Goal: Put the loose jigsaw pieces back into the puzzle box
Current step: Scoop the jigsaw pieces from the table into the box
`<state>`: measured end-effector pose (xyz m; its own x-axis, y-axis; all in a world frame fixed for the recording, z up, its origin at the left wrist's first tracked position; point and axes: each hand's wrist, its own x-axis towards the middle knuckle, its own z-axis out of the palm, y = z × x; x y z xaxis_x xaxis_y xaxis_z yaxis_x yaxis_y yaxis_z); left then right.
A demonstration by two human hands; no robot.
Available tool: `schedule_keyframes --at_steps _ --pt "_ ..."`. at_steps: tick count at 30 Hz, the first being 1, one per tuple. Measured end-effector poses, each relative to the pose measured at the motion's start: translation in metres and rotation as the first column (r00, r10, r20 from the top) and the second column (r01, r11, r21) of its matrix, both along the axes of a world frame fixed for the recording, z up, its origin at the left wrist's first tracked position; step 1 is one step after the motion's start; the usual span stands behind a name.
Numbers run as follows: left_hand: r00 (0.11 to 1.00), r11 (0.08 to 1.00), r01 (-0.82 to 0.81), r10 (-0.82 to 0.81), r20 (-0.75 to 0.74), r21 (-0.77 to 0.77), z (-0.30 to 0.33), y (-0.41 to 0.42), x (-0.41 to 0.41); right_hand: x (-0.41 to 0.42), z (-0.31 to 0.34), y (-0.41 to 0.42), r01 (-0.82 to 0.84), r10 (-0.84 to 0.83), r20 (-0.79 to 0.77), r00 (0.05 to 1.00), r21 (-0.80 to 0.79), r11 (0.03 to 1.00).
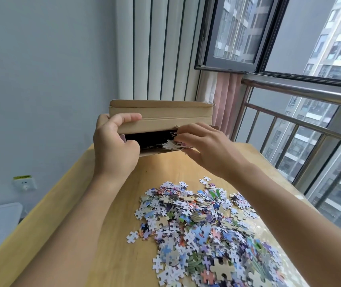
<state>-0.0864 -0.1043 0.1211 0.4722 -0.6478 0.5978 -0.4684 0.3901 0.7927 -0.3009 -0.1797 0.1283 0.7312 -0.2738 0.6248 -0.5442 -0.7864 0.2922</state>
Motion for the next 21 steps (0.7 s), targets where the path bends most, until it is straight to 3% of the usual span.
schedule_keyframes --at_steps 3,13,21 --pt "1.000 1.000 0.003 -0.003 -0.005 0.001 0.000 0.000 -0.001 0.000 -0.005 -0.002 -0.015 0.017 0.037 0.999 -0.057 0.998" --pt "1.000 1.000 -0.008 0.008 0.010 0.001 -0.005 -0.002 -0.001 -0.002 0.004 -0.018 -0.037 0.042 -0.019 0.999 0.195 0.980" --pt "1.000 1.000 -0.005 0.005 0.009 0.003 -0.005 -0.002 -0.003 0.009 0.006 -0.022 0.013 -0.050 0.083 0.995 0.390 0.921"
